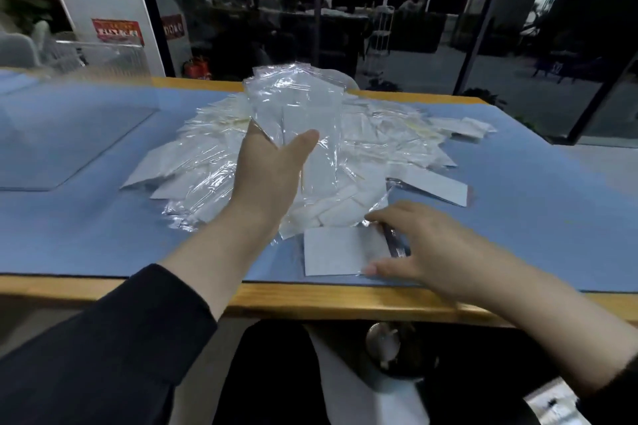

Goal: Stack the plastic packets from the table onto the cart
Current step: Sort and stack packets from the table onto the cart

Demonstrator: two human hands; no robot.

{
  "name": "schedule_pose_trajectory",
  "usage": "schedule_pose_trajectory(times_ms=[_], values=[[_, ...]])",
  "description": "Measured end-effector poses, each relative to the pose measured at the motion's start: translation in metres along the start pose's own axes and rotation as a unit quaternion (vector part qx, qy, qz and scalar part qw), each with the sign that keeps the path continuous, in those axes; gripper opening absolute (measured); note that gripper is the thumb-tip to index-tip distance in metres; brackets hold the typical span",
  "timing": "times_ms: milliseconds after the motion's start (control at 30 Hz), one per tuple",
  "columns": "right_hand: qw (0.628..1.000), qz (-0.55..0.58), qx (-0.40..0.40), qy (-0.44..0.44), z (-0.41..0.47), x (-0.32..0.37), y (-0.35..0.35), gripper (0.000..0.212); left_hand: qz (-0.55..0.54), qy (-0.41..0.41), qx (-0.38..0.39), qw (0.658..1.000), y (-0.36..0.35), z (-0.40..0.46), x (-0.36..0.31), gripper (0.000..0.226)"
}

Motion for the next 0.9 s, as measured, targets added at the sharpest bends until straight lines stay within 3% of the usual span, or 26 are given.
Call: schedule_pose_trajectory(times_ms=[100,233,300,367,467,567,700,833,900], values=[[0.999,0.027,0.017,-0.026,0.006,0.004,0.006,0.062,0.010,0.007,-0.006,1.000,0.001,-0.005,0.001,0.032],[0.997,0.066,0.013,-0.047,0.012,-0.003,0.014,0.016,-0.004,0.014,-0.011,1.000,0.002,-0.005,0.000,0.030],[0.994,0.094,-0.023,-0.054,0.008,-0.015,0.027,0.032,-0.029,0.017,-0.012,0.999,0.002,-0.002,-0.001,0.025],[0.980,0.141,-0.123,-0.068,0.001,-0.029,0.049,0.032,-0.053,0.023,-0.001,0.998,0.000,0.002,-0.001,0.023],[0.913,0.329,-0.234,-0.062,0.009,-0.044,0.073,0.019,-0.092,0.049,0.030,0.994,-0.015,0.011,-0.003,0.031],[0.850,0.467,-0.242,-0.029,0.033,-0.040,0.076,0.017,-0.113,0.064,0.049,0.990,-0.044,0.025,-0.002,0.038],[0.845,0.489,-0.216,-0.015,0.076,-0.030,0.070,0.014,-0.155,0.062,0.064,0.984,-0.086,0.042,-0.003,0.024],[0.825,0.519,-0.221,-0.012,0.107,-0.039,0.067,0.034,-0.162,0.082,0.024,0.983,-0.108,0.053,0.003,0.070],[0.812,0.548,-0.203,0.004,0.115,-0.048,0.063,0.046,-0.169,0.079,0.023,0.982,-0.114,0.056,0.010,0.061]])
Point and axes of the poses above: each hand's wrist, its own z-axis towards the middle knuckle, its own y-axis out of the back of the hand, x = y × z, the point moved 2 cm from there along z, towards the middle knuckle, and after that the axes turned 2 degrees about y, right-handed, at the moved point
